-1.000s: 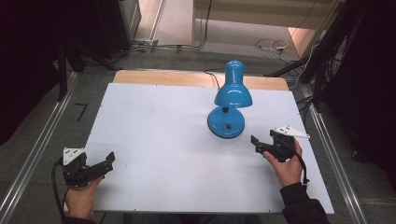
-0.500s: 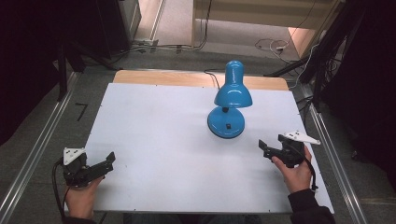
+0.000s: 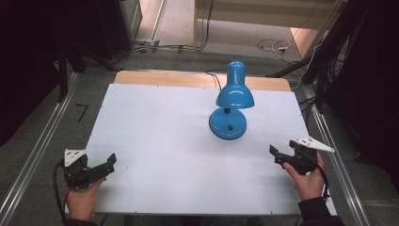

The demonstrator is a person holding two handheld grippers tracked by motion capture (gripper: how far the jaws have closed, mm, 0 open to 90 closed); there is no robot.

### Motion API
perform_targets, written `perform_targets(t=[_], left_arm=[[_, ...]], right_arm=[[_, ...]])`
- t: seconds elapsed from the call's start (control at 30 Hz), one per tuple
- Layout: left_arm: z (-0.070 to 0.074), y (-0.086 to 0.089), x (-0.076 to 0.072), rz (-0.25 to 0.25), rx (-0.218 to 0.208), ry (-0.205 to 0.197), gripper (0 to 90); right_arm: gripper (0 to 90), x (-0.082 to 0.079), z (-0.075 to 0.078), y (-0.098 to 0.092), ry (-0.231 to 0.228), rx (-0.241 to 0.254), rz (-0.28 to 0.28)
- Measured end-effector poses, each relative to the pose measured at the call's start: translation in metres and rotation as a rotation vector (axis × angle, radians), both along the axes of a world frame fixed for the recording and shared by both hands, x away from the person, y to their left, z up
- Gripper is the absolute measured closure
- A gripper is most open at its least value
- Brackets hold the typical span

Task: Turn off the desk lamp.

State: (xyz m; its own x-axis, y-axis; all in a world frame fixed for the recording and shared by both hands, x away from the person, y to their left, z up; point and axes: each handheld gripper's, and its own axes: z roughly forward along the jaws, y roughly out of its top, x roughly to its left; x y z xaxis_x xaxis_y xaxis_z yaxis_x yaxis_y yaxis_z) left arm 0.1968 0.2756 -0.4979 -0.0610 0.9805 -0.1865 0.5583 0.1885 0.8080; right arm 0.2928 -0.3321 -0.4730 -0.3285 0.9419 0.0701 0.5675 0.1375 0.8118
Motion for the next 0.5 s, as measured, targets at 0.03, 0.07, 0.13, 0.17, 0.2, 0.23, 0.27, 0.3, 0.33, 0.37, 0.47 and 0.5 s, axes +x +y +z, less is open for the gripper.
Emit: perform_targets(t=[0.03, 0.07, 0.13, 0.17, 0.2, 0.23, 0.27, 0.3, 0.33, 0.37, 0.47, 0.5], left_arm=[[0.000, 0.000, 0.000, 0.000, -0.001, 0.001, 2.1], [0.000, 0.000, 0.000, 0.001, -0.001, 0.001, 2.1], [0.000, 0.000, 0.000, 0.003, -0.002, 0.001, 2.1], [0.000, 0.000, 0.000, 0.004, -0.002, 0.001, 2.0], [0.000, 0.000, 0.000, 0.004, -0.002, 0.001, 2.1], [0.000, 0.000, 0.000, 0.004, -0.002, 0.001, 2.0], [0.000, 0.000, 0.000, 0.004, -0.001, 0.002, 2.0], [-0.001, 0.000, 0.000, 0.004, -0.001, 0.002, 2.1], [-0.001, 0.000, 0.000, 0.004, -0.001, 0.002, 2.1], [0.000, 0.000, 0.000, 0.002, -0.001, 0.002, 2.1], [0.000, 0.000, 0.000, 0.002, -0.001, 0.002, 2.1], [0.000, 0.000, 0.000, 0.003, -0.001, 0.003, 2.0]], right_arm=[[13.4, -0.001, 0.000, -0.002, -0.001, 0.001, -0.001], [13.4, -0.001, 0.001, -0.003, -0.002, 0.001, -0.006], [13.4, -0.003, 0.002, -0.005, -0.005, 0.005, -0.009], [13.4, -0.004, 0.002, -0.007, -0.006, 0.003, -0.011], [13.3, -0.005, 0.003, -0.008, -0.007, 0.004, -0.014], [13.4, -0.005, 0.003, -0.009, -0.010, 0.001, -0.012], [13.4, -0.006, 0.003, -0.010, -0.009, 0.002, -0.014], [13.4, -0.006, 0.003, -0.011, -0.009, 0.003, -0.016], [13.4, -0.007, 0.003, -0.012, -0.010, -0.001, -0.017], [13.4, -0.008, 0.003, -0.012, -0.010, 0.001, -0.020], [13.4, -0.009, 0.004, -0.015, -0.011, 0.002, -0.020], [13.4, -0.009, 0.004, -0.016, -0.010, 0.001, -0.024]])
